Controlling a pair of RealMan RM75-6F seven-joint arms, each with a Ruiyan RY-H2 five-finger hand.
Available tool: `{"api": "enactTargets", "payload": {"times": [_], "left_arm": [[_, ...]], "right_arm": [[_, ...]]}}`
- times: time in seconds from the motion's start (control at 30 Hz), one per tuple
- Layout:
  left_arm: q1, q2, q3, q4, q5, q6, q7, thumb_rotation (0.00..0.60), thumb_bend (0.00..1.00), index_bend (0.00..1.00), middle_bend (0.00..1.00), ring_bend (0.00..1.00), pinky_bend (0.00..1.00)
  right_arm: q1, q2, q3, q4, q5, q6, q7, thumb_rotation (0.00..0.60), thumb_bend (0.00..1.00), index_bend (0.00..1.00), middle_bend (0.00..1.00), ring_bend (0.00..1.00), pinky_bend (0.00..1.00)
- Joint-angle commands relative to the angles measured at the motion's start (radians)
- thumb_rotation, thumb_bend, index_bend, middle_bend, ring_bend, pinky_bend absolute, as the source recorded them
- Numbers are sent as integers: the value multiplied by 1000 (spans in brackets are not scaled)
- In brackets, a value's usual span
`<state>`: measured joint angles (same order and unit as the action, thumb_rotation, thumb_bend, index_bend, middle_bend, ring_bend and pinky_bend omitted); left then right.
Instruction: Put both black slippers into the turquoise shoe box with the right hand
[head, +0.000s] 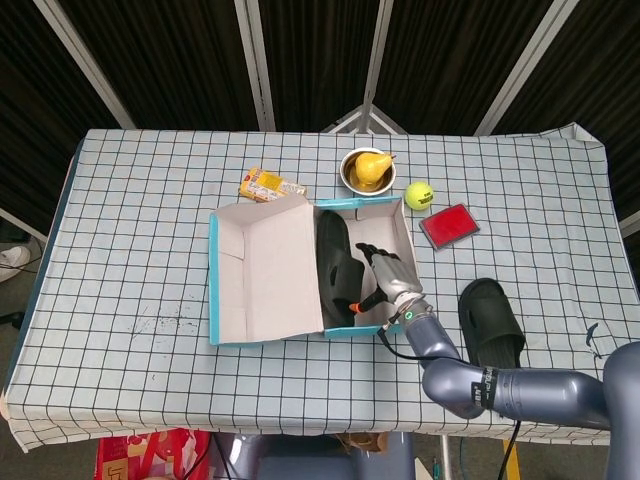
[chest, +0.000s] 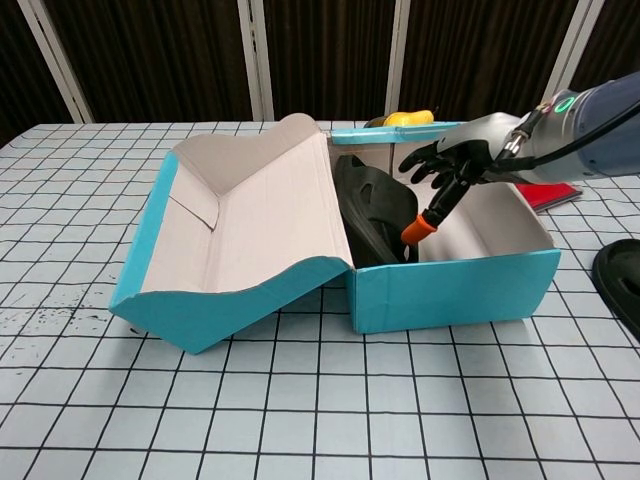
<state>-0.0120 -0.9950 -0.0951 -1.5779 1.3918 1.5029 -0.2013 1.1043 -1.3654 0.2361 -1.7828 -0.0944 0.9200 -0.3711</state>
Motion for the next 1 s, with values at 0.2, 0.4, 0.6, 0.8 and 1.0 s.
{"api": "enactTargets", "payload": {"times": [0.2,0.4,0.6,0.8,1.0], "left_arm": [[-1,-1,0,-1,0,-1,3,600,382,41,0,0,68],[-2,-1,0,-1,-2,-3,2,600,382,41,0,0,68],[0,0,-1,-1,-2,0,1,600,382,42,0,0,68],[1,1,-1,-1,-6,0,0,600,382,41,0,0,68],[3,1,-3,-2,-10,3,2,600,382,42,0,0,68]], "right_arm": [[2,37,-6,-28,6,-29,-19,600,156,0,35,0,0],[8,95,-4,-71,15,-43,-29,600,155,0,31,0,0],[8,173,-1,-142,20,-33,-35,600,156,0,31,0,0],[-47,272,17,-234,-55,-6,21,600,156,0,31,0,0],[-154,398,13,-298,-238,19,82,600,157,0,32,0,0]]}}
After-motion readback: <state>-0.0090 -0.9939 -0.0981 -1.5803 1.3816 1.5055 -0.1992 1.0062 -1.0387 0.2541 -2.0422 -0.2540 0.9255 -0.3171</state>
